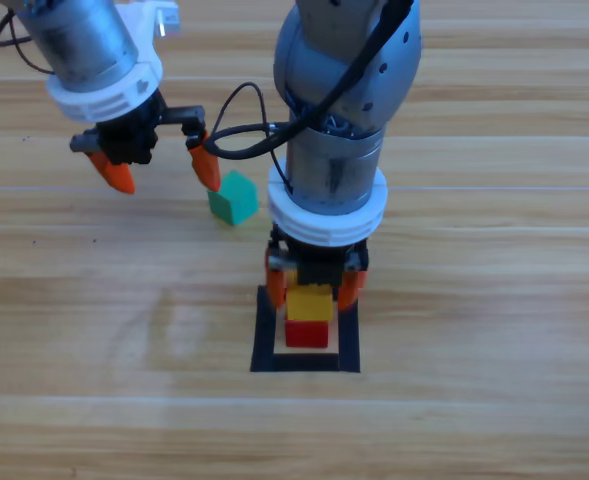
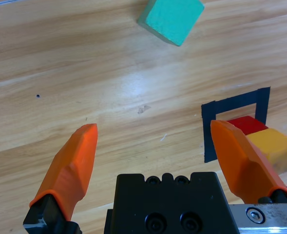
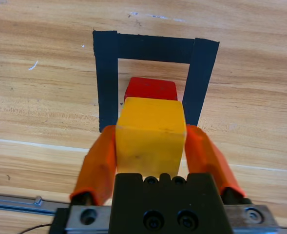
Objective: Stack the blocks in the rectangular block: red at the bottom, yellow in the middle, green on top
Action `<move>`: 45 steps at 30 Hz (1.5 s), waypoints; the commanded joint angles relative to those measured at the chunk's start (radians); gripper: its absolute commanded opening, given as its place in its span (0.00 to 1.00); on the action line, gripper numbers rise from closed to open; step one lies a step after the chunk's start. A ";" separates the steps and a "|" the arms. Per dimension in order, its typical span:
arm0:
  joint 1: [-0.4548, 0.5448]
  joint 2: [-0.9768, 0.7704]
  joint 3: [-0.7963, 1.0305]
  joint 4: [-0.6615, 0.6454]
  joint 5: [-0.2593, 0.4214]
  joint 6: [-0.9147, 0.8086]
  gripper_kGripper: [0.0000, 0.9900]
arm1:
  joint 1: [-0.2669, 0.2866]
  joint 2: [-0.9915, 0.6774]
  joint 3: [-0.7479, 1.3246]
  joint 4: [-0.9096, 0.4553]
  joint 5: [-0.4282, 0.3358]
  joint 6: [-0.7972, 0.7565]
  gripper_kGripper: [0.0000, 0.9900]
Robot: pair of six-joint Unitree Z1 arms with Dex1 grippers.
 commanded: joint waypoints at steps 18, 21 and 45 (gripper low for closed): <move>0.022 0.317 -0.550 0.328 0.085 0.163 0.98 | 0.004 -0.420 0.165 0.013 -0.230 -0.311 1.00; 0.022 0.341 -0.551 0.328 0.107 0.182 1.00 | -0.053 -0.465 0.253 -0.006 -0.141 -0.625 1.00; -0.105 0.454 -0.614 0.326 0.114 0.300 1.00 | -0.278 -1.038 1.187 -0.777 0.267 -1.210 1.00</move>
